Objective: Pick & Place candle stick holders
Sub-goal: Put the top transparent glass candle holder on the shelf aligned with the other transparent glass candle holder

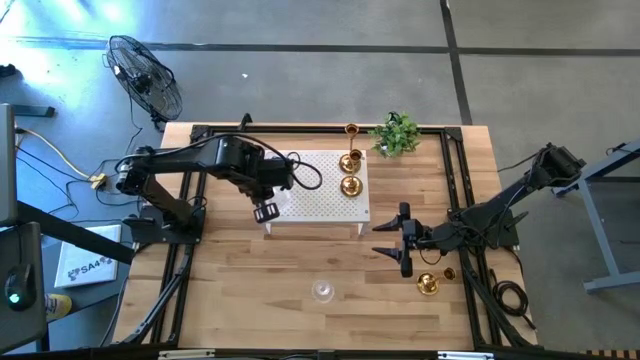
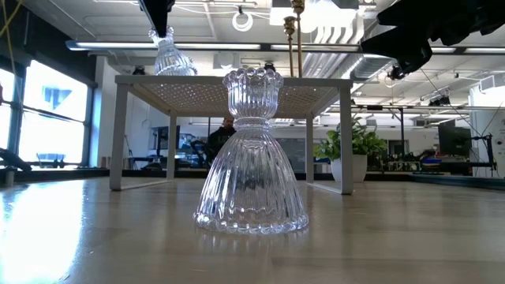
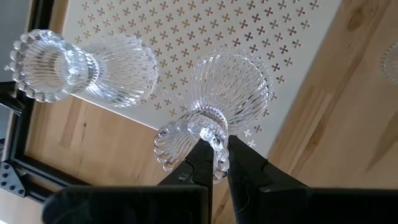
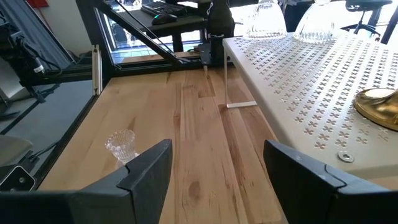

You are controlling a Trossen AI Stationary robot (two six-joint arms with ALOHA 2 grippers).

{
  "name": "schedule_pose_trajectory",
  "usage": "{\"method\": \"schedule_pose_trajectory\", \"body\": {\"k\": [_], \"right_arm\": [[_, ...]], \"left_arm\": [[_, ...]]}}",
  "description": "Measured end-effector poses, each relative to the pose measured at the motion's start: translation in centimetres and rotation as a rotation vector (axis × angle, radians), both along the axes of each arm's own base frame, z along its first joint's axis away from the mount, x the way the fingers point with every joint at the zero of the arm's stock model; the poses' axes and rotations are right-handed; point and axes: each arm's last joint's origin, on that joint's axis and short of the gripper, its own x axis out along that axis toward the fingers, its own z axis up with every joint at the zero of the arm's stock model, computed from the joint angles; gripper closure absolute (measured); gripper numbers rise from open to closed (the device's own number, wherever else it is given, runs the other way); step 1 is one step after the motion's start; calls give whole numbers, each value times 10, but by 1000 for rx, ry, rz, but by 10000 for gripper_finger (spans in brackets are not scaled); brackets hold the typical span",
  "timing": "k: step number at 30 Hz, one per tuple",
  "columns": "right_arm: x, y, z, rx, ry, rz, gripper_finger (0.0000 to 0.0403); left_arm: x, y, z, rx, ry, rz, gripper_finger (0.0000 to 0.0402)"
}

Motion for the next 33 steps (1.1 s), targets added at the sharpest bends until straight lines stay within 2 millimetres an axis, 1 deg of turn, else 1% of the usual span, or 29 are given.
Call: {"method": "schedule_pose_trajectory", "body": {"k": [3, 9, 18, 33], "right_arm": [[0, 0, 0, 0, 0, 0, 157], [0, 0, 0, -2, -1, -8, 157], [0, -1, 0, 3, -5, -25, 157], [0, -1, 0, -1, -7, -43, 157]], "left_arm": [[0, -1, 0, -36, 1, -7, 385], [-1, -1, 1, -46, -3, -11, 385], [-14, 0, 11, -19, -43, -8, 385], [-15, 0, 12, 21, -41, -52, 385]]}}
